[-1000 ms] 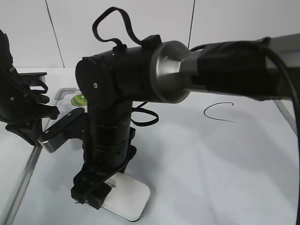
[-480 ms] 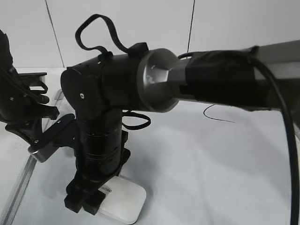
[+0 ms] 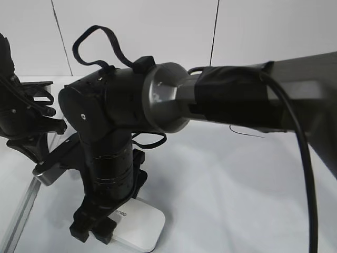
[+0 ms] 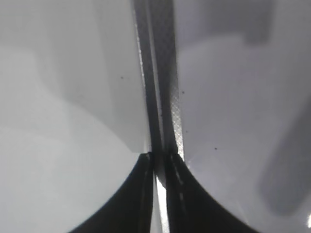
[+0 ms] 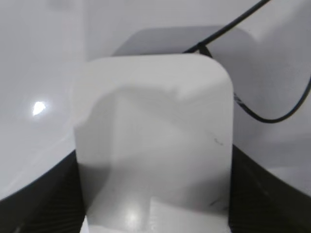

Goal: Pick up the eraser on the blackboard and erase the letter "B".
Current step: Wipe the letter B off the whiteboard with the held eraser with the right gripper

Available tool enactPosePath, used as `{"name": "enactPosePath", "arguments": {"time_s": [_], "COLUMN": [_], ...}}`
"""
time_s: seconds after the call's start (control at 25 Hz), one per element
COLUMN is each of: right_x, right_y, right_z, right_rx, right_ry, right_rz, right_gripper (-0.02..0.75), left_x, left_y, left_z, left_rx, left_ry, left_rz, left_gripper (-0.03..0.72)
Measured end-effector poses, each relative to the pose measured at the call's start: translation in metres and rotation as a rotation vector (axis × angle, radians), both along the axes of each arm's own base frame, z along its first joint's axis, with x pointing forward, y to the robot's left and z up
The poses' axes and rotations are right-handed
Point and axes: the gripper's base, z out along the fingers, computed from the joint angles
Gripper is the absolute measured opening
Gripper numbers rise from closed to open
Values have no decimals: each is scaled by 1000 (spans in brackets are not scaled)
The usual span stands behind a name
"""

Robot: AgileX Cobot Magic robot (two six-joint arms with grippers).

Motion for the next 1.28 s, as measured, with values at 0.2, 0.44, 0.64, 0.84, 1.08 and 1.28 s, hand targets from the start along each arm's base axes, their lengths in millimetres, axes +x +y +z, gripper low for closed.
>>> {"name": "enactPosePath", "arguments": {"time_s": [0.2, 0.44, 0.64, 0.84, 1.08, 1.28], "right_x": [0, 0, -1, 0, 3, 3], "right_y": [-2, -3, -3, -3, 2, 4], "right_z": [0, 0, 0, 0, 12, 16], "right_rx": [-30, -37, -38, -40, -19, -7], "right_ry": [8, 9, 7, 6, -10, -11], "right_rz": [-5, -13, -11, -28, -33, -39], "right_gripper": [602, 603, 602, 602, 602, 602], "left_x": [0, 0, 0, 0, 0, 0], "left_y": [-1, -1, -1, -1, -1, -1], "left_z": [0, 0, 0, 0, 0, 0], "left_rx": [-8, -10, -10, -10, -10, -10], "left_ry": [1, 2, 2, 1, 1, 1], "left_rz": [6, 7, 7, 5, 5, 5], "left_gripper": [37, 37, 37, 37, 37, 37]}}
